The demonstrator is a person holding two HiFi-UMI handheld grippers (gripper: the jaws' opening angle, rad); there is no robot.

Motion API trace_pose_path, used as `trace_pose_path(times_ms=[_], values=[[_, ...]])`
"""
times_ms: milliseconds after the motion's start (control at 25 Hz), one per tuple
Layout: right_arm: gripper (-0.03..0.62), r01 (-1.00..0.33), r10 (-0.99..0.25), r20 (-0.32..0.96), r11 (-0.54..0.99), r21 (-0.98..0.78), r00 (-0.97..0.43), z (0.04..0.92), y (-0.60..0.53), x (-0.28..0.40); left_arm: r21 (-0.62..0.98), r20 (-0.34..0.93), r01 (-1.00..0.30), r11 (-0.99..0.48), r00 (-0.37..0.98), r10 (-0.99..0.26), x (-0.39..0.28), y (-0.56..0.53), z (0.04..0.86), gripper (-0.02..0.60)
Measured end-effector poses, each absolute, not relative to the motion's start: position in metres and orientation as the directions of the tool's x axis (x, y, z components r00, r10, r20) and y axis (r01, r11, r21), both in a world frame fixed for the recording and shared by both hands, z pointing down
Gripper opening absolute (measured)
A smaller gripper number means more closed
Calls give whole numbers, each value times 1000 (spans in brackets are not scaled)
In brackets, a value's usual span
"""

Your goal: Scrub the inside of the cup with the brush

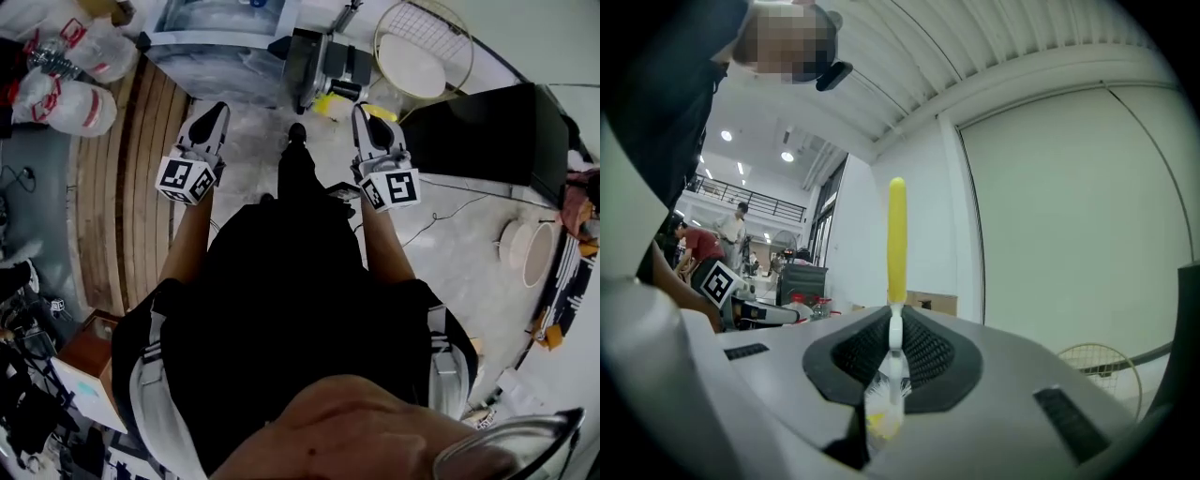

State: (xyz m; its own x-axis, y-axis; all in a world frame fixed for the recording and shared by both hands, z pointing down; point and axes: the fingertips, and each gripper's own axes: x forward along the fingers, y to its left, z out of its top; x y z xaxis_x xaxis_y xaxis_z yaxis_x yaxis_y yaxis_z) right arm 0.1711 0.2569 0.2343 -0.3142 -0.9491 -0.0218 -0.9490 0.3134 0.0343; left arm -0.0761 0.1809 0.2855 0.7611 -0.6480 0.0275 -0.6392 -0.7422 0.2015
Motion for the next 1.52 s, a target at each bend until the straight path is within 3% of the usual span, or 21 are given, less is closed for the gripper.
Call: trace_pose_path(times_ms=[80,200,240,720,1080,1280,1520], values=[[41,-942,-942,-20,336,12,-336,244,225,178,183,41,-669,-720,737,-675,-70,155,290,28],[41,-929,-929,-17,370,-11,-370,249,173,196,170,65,-705,-689,706,-706,-55,113,290,145],[41,-924,-924,-22,381,-12,-381,246,156,202,163,75,-715,-680,696,-714,-50,100,288,156],[41,-870,-870,-92,490,-60,-484,234,-41,266,100,185,-790,-605,612,-769,0,-57,276,216],[41,-826,-828,-58,560,-57,-558,248,-150,254,91,201,-786,-612,616,-761,10,-154,287,219],[41,-827,-828,-36,561,-38,-559,256,-199,227,7,256,-722,-691,670,-697,-5,-215,318,219],[41,-870,-871,-11,491,-33,-491,259,-245,187,-50,379,-551,-833,761,-527,-15,-280,361,219]])
